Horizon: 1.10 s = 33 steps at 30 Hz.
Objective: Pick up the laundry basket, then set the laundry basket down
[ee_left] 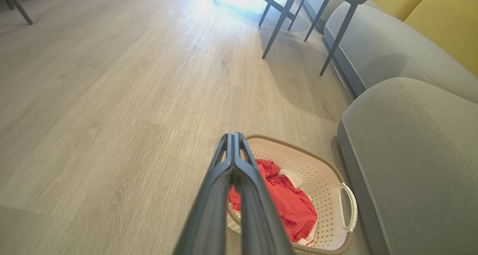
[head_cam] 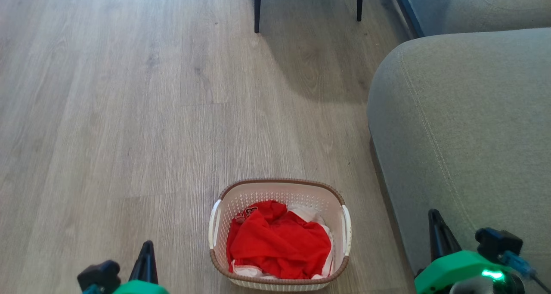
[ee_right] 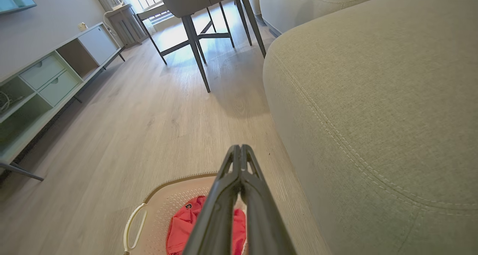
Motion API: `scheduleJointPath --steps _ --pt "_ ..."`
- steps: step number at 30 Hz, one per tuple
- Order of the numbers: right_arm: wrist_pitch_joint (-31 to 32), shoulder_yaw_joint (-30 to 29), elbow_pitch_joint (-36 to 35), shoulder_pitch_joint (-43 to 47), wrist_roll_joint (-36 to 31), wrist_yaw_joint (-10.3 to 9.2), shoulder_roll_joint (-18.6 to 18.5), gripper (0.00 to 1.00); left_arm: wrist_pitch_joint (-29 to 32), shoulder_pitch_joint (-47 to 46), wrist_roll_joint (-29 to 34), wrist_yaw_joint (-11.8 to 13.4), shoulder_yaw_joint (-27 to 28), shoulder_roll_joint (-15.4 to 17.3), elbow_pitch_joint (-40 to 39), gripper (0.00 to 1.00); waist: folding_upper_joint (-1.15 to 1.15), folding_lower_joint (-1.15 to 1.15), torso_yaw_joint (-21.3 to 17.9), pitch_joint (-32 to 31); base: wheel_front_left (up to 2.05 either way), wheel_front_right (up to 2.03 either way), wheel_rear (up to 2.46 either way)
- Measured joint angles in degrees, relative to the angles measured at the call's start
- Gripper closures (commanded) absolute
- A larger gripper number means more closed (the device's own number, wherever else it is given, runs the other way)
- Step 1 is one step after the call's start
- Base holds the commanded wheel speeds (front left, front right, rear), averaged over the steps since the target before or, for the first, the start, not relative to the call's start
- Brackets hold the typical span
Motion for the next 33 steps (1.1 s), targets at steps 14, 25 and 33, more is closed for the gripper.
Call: scheduleJointPath --steps 14,25,33 --pt "2.02 -1.12 0.34 -1.34 10.01 0.0 -0.23 1.0 2.41 -1.64 -9.43 -1.76 1.6 -0.11 0.29 1.0 0.0 0.0 0.08 0.26 0.0 0.0 0.0" --pt "3.45 -1.68 0.63 -1.44 16.67 0.0 -0.27 1.0 4.01 -2.47 -15.71 -2.96 2.92 -0.26 0.48 1.0 0.0 0.0 0.13 0.43 0.0 0.0 0.0" --pt "4.56 -2.22 0.76 -2.58 21.95 0.0 -0.36 1.0 5.09 -4.09 -20.64 -3.74 3.92 -0.41 0.63 1.0 0.0 0.0 0.18 0.57 0.0 0.0 0.0"
